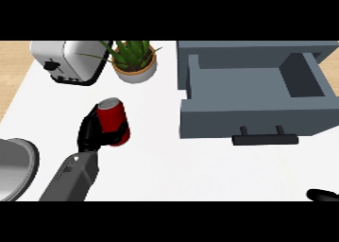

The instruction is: Pick up the can, place it into the drawer and close the drawer

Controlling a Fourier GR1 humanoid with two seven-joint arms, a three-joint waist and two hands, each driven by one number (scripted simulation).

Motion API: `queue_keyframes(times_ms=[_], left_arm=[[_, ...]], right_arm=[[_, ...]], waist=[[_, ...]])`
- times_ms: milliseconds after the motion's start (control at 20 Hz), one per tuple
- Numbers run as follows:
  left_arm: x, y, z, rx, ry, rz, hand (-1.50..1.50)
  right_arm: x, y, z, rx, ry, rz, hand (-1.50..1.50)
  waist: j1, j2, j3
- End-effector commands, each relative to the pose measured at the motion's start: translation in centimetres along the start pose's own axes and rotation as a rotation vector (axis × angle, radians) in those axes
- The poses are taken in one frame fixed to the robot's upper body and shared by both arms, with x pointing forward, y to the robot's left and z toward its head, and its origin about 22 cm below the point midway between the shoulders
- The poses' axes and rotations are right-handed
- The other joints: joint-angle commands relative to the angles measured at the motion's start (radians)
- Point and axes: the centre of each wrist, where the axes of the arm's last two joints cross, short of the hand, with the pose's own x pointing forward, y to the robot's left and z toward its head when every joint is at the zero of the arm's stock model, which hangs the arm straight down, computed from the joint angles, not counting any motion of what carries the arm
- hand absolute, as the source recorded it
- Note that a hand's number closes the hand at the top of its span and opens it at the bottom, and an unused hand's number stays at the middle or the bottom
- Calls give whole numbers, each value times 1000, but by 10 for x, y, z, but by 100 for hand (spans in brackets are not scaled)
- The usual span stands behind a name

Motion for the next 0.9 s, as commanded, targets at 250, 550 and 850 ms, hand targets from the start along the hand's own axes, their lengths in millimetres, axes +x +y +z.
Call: queue_keyframes(times_ms=[250, 550, 850], left_arm=[[54, -57, -57, -135, -36, 14, 150], [92, -91, -62, -218, -91, -34, 150], [156, -127, -75, -268, -103, -34, 150]], right_arm=[[-3, -12, 7, -13, -21, 16, -150], [-4, -6, -2, -38, -3, 49, -150], [11, -20, 12, -33, -14, 25, -150]], waist=[[8, -5, 1], [22, -9, 2], [15, -9, 2]])
